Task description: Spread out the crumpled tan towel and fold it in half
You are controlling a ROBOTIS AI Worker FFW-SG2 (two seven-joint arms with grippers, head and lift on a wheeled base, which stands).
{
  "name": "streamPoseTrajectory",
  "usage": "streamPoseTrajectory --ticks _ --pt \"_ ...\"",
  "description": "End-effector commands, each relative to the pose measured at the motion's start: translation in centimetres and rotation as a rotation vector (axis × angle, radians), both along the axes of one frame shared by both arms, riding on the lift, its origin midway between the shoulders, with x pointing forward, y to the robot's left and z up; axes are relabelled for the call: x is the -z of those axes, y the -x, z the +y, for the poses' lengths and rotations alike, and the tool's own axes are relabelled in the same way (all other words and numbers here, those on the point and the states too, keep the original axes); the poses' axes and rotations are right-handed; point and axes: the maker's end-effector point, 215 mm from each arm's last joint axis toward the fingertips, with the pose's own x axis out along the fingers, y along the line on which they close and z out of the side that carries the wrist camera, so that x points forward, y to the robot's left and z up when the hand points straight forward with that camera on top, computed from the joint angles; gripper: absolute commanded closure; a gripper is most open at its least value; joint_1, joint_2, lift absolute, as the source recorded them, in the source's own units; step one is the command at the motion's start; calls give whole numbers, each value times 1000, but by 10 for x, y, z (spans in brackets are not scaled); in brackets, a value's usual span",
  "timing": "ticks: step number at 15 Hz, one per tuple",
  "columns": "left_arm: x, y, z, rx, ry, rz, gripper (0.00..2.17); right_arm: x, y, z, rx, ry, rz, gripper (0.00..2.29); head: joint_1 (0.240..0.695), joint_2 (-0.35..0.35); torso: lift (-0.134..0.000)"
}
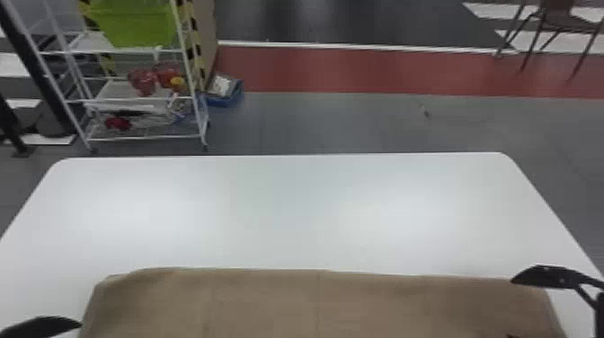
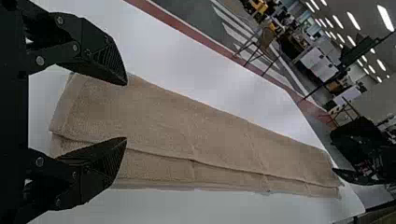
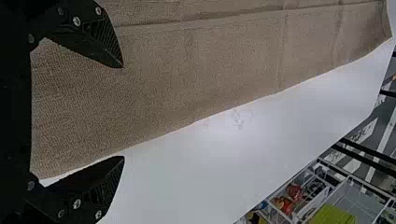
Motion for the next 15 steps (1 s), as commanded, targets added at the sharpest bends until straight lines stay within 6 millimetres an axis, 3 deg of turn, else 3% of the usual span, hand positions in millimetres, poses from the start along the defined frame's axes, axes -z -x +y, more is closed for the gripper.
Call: streamPoseTrajectory --ticks 1,5,15 --pt "14 -6 -12 41 -43 40 630 4 3 -4 21 -9 23 218 695 -79 -120" --pt "40 -21 -13 65 -135 120 630 7 3 -6 39 -19 35 215 695 -114 -120" --pt "62 -28 5 68 -206 212 633 11 0 -9 63 -38 48 215 695 -97 -120"
